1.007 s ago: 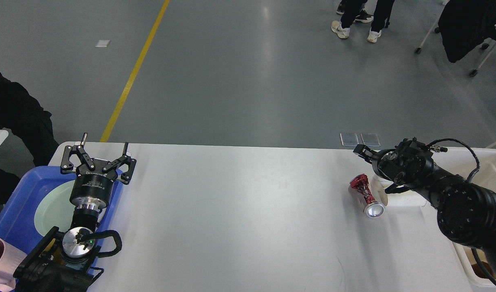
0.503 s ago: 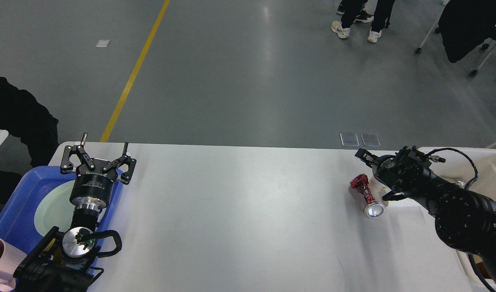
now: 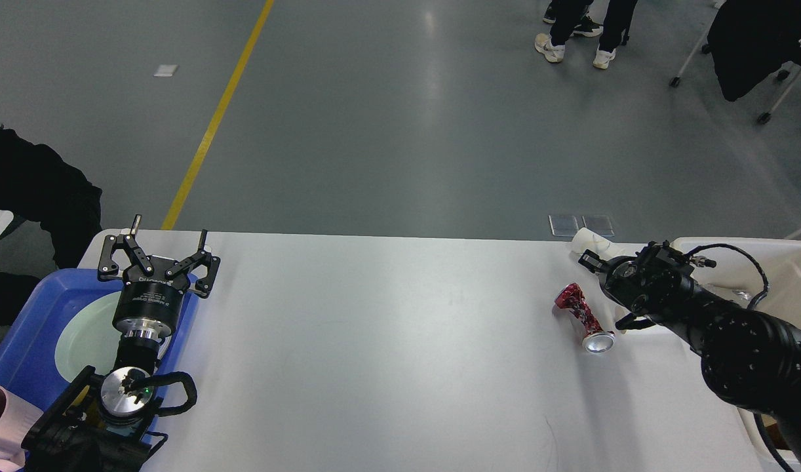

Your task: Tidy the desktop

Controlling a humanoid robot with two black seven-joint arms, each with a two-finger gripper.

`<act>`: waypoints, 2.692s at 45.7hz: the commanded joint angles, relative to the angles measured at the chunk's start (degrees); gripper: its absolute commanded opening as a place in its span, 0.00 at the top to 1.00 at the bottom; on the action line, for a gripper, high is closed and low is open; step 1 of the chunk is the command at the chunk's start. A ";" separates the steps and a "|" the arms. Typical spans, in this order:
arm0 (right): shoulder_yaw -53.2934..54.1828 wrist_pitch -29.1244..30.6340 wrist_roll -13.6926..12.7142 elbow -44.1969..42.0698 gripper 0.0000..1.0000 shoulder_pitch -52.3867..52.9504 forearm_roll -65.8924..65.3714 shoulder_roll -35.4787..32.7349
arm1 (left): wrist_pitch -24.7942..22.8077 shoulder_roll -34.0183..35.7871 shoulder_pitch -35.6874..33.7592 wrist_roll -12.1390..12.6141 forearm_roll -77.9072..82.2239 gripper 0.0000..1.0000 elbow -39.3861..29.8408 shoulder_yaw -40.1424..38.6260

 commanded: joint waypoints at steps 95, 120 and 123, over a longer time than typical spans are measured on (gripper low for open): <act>-16.08 31.99 -1.74 46.03 0.00 50.48 -0.80 -10.23 | 0.00 0.00 0.00 0.00 0.00 0.04 0.00 -0.02; -19.78 51.18 -4.81 75.82 0.00 89.51 -2.65 -13.21 | 0.00 0.00 0.00 0.00 0.00 0.04 0.00 -0.02; -19.78 51.45 -4.81 76.70 0.00 90.84 -2.65 -13.30 | 0.00 0.00 0.00 0.00 0.00 0.04 0.00 -0.02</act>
